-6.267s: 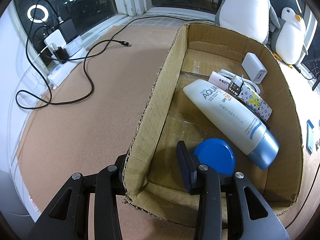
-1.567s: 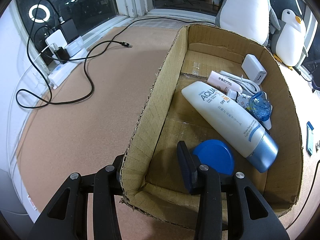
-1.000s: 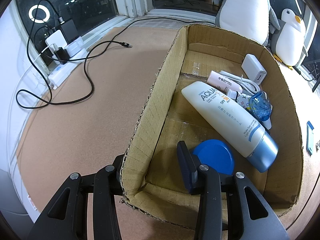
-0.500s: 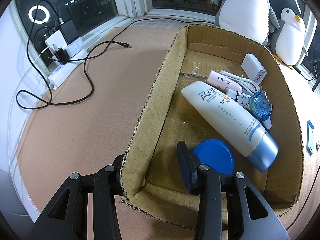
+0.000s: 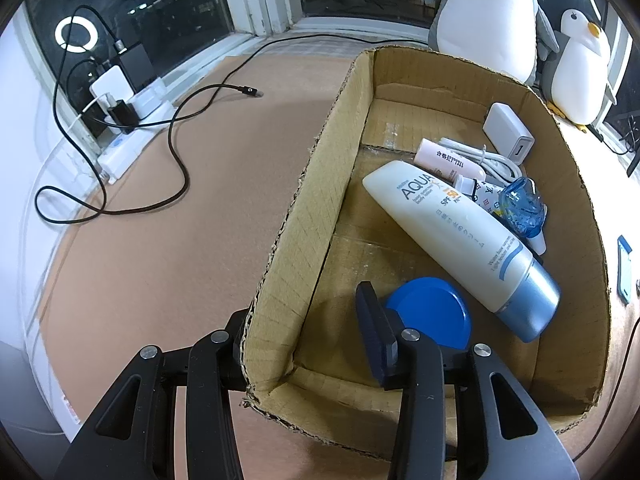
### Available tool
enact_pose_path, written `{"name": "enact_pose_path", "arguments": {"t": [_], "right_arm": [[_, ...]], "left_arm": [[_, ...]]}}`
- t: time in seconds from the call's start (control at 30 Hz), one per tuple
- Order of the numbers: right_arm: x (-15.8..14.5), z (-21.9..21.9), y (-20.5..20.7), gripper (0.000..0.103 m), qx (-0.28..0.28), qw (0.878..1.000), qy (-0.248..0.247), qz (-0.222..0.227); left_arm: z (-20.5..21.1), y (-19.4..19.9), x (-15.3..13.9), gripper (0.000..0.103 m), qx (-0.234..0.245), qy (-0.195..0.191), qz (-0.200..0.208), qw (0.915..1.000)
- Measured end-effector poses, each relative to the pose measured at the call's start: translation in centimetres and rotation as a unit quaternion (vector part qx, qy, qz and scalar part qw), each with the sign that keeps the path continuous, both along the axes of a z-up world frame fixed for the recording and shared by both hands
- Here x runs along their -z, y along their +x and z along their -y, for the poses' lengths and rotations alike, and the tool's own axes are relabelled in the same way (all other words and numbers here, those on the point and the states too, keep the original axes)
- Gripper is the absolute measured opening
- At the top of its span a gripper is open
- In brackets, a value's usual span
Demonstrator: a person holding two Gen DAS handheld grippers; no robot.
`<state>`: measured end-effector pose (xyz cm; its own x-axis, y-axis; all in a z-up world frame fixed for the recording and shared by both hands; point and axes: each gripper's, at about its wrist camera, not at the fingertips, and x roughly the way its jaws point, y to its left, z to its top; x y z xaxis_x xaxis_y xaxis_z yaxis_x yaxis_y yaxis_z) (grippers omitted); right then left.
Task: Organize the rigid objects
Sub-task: 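Pinch the key ring with the right tool and lift it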
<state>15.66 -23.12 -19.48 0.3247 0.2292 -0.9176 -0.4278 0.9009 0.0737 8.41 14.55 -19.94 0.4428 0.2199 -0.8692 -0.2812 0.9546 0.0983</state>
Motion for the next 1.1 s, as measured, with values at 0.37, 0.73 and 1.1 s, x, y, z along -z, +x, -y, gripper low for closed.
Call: {"name": "enact_pose_path", "arguments": {"t": [0.37,0.73,1.1], "right_arm": [[0.0,1.4,0.4,0.033,-0.046,0.999,-0.025,-0.008],[0.9,-0.7,0.8,0.033,-0.096,0.994,-0.055,-0.004],[0.7,-1.4,0.2,0.014,-0.114,0.991,-0.068,0.008]], "left_arm": [[0.3,0.0,0.1,0.043,-0.002,0.013,-0.004,0.9999],[0.5,-0.1,0.1,0.043,-0.001,0.02,-0.007,0.9998],[0.5,-0.1,0.1,0.043,-0.001,0.02,-0.007,0.9998]]}}
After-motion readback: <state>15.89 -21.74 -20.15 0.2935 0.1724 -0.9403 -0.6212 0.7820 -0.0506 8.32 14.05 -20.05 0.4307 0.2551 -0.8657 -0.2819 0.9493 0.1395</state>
